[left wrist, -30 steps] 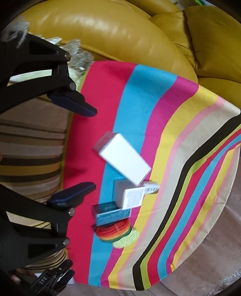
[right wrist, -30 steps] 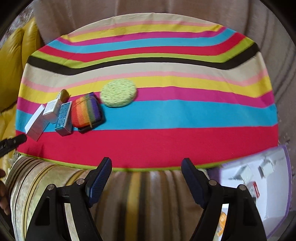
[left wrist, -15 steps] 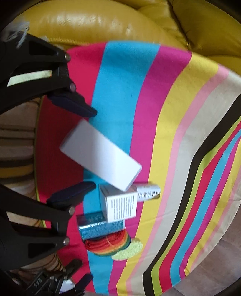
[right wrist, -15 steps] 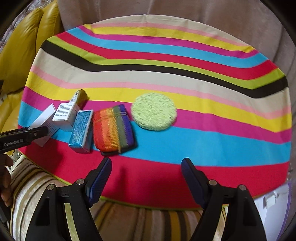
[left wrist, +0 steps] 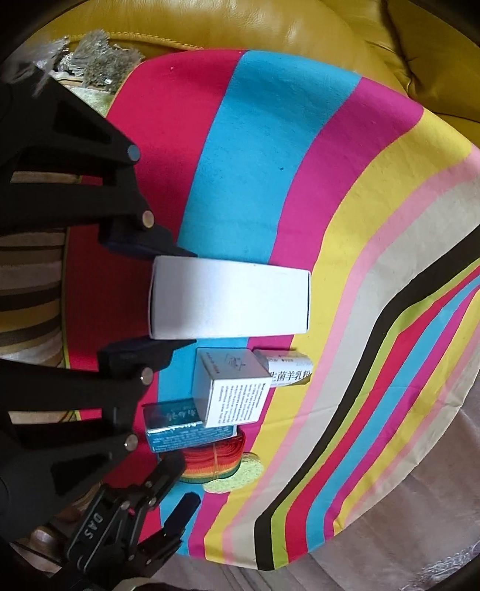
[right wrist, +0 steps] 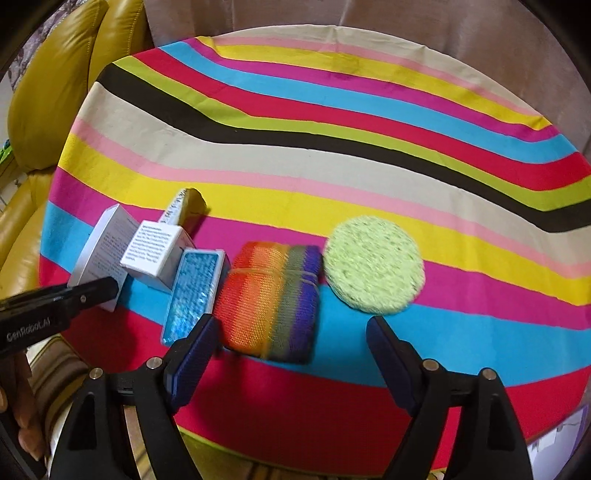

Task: Organize objects
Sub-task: 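Grasp the white rectangular carton with the left gripper while the right grasps the rainbow band roll, then carry the carton and rainbow roll into the purple box and release both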

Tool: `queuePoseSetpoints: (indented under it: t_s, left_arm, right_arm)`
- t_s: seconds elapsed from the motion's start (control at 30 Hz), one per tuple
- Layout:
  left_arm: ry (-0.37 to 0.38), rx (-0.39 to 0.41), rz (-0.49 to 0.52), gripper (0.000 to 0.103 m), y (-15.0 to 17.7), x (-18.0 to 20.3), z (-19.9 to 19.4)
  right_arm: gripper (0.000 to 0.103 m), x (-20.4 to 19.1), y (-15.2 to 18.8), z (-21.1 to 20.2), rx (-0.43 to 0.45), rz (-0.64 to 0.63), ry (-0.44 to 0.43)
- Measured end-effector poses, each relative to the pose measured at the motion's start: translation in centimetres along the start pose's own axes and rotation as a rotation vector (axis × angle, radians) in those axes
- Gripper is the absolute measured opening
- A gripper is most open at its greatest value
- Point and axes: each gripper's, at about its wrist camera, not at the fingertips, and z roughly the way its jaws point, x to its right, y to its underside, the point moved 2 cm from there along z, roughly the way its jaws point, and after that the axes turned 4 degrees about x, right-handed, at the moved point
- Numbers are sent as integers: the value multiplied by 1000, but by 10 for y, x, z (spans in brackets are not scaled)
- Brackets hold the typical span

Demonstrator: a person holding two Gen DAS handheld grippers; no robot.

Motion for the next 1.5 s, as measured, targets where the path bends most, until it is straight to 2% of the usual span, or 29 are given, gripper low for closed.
queuePoseSetpoints:
  t_s: [0.13,0.53,0.6,0.63,0.67,0.8,0.9,1.03,1.27,1.5]
  left_arm:
    - [3,4,1,39,0,0,0]
    - [-10,22,6,39,2,5,5]
    - [-22,36,-10,39,1,2,2]
    - [-28,47,-18,39,1,1,-1]
    - [-36,63,-23,39,1,1,-5]
    - [-35,107,-50,39,6,4,-19]
    - [-30,133,-51,39,13,12,-30]
    - [-19,151,-49,39,16,21,-39]
    - [35,147,-14,39,22,51,-51]
    - [89,113,62,39,39,94,-54]
  right_arm:
    - [83,-3,-2,0,7,9,-13]
    - [83,-4,-12,24,-35,60,31]
    - [75,-8,-14,26,-27,45,43]
    - [61,-9,-14,25,-23,44,33]
    - [61,-10,-13,25,-25,45,6]
    - [61,-7,-8,21,-15,58,-1]
    - [61,0,-5,12,9,84,-38]
    - [61,1,0,-1,30,98,-41]
    - [61,14,16,-28,47,155,-65]
    - [61,31,31,-51,72,209,-37]
